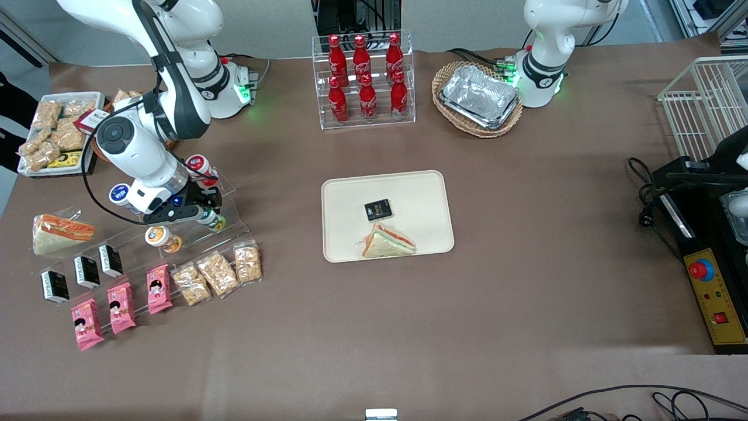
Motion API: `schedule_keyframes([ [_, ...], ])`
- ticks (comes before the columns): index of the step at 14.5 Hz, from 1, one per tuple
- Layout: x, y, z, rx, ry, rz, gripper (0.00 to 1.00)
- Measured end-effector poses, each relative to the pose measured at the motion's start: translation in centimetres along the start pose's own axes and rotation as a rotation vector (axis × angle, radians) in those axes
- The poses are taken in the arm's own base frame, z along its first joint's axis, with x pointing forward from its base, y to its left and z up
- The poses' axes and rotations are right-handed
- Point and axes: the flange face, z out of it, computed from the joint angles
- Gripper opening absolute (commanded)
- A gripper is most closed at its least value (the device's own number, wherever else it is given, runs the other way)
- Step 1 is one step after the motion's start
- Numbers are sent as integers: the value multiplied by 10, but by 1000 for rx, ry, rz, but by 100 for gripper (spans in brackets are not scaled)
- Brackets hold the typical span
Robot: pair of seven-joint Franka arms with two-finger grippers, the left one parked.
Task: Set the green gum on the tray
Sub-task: 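Close the right gripper on the green gum jar, then lift the green gum jar and carry it over the cream tray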
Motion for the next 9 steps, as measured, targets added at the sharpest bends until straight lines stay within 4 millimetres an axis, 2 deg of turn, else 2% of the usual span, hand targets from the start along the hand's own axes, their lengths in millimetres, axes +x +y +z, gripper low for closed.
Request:
schedule_keyframes([
  [2,4,0,-8,0,11,-1,3],
  [4,14,-1,-32,1,-17,-3,4],
  [6,30,-4,-79,4,-66,-7,4],
  [9,49,-10,-162,6,-97,-20,4],
])
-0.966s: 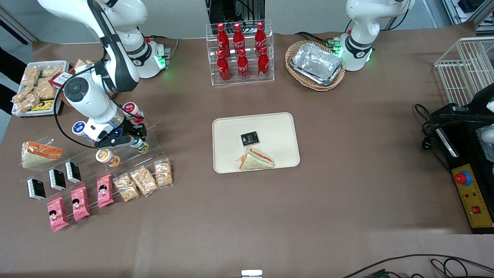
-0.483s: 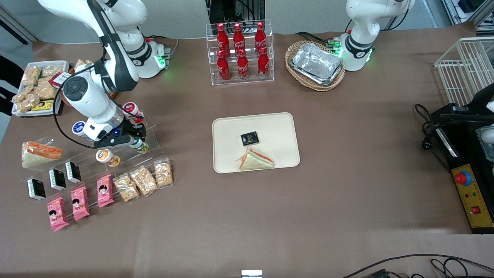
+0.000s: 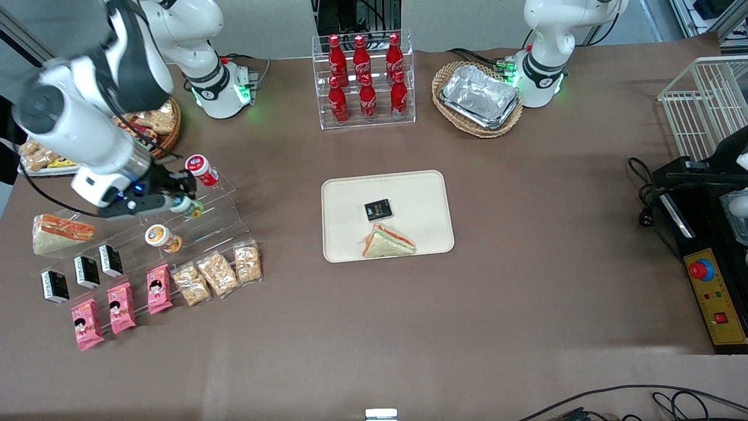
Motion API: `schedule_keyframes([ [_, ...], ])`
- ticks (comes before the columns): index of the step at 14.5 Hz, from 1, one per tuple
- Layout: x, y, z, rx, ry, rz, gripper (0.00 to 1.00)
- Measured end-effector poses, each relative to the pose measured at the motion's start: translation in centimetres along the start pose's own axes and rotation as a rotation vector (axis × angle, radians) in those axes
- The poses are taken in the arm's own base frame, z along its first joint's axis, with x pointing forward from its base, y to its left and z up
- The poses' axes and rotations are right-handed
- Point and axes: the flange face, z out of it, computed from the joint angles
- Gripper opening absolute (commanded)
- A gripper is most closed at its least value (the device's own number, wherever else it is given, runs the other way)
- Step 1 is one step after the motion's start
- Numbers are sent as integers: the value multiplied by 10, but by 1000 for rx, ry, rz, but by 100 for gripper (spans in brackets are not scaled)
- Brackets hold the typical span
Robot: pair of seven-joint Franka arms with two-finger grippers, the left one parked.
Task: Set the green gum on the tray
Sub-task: 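Lift the green gum jar and carry it over the cream tray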
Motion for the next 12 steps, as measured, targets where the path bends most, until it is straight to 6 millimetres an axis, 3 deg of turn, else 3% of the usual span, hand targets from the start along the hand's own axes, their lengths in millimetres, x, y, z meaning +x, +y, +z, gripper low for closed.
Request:
schedule_keyframes([
  [3,-1,-9,-65,-1,-11,-18,4],
  [5,-3,-13,-100,4,-2,-22,4],
  [7,-7,-31,-129,36,17,-2,5],
  [9,-10,-74,-142,48,30,46,5],
  [12,-24,-165,-135,44,11,131,5],
])
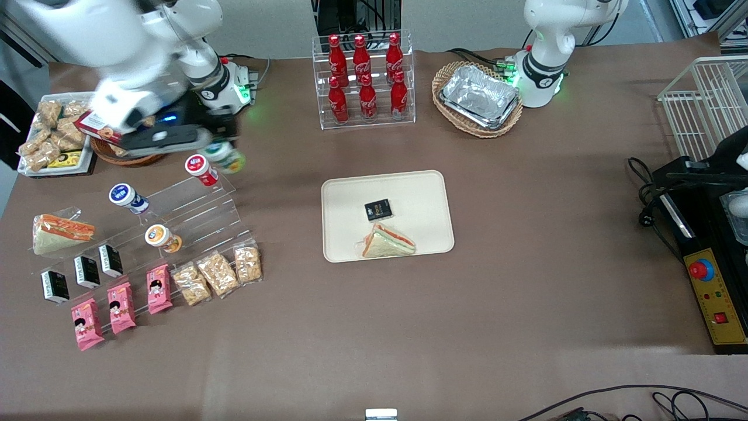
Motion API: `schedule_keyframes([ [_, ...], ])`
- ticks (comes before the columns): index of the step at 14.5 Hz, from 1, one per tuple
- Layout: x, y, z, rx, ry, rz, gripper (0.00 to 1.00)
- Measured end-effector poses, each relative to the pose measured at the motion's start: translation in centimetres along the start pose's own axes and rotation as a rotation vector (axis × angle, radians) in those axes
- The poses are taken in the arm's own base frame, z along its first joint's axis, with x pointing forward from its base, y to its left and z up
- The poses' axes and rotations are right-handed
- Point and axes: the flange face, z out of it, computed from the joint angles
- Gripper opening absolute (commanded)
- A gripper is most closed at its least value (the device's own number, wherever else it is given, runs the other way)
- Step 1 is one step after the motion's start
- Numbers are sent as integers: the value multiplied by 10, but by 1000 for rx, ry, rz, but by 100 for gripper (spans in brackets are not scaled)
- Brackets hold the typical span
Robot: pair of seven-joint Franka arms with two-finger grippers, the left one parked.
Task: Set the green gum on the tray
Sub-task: 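Lift the green gum jar and carry it over the cream tray, then lower the green gum jar onto the tray beside the black packet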
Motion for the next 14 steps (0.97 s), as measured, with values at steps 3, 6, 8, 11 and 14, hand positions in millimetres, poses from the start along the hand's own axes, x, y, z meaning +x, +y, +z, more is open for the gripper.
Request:
schedule_keyframes([
  [3,-18,-65,17,-4,-7,89,5],
  [6,-16,-105,48,6,3,151,5],
  [8,-12,-124,81,12,9,186,5],
  [11,-17,-141,154,27,27,222,5],
  [14,-28,-146,221,31,34,251,5],
])
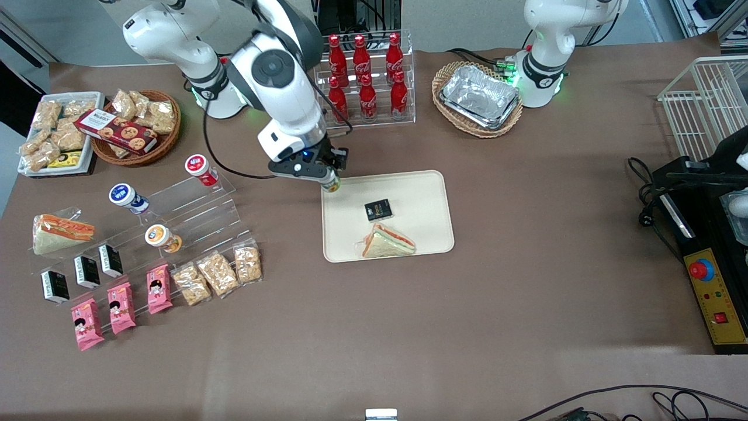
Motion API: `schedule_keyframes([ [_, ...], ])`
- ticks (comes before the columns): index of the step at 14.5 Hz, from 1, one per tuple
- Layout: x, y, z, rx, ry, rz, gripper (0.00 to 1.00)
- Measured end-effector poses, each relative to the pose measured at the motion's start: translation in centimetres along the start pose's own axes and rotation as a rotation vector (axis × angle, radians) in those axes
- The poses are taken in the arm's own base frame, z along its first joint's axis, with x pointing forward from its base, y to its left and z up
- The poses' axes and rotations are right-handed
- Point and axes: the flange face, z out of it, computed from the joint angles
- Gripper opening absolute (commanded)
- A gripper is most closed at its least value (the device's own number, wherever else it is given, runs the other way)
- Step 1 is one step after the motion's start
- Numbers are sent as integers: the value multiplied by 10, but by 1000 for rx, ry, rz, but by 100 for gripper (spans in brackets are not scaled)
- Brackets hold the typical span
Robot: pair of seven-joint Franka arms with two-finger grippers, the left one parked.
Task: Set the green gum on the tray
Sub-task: 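Lower the green gum jar onto the tray beside the black packet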
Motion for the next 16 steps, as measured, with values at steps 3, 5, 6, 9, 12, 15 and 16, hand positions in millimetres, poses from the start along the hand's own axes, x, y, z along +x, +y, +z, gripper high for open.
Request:
schedule_keyframes([
  [3,-7,-3,50,-1,1,4,5],
  [5,-9,1,85,7,10,5,5],
  [6,-14,3,103,9,13,2,5],
  [9,-30,-1,139,7,12,13,6],
  [12,-39,-6,152,5,10,10,39],
  [15,-38,-5,153,5,11,12,90],
  [16,-38,-5,153,4,13,9,99],
])
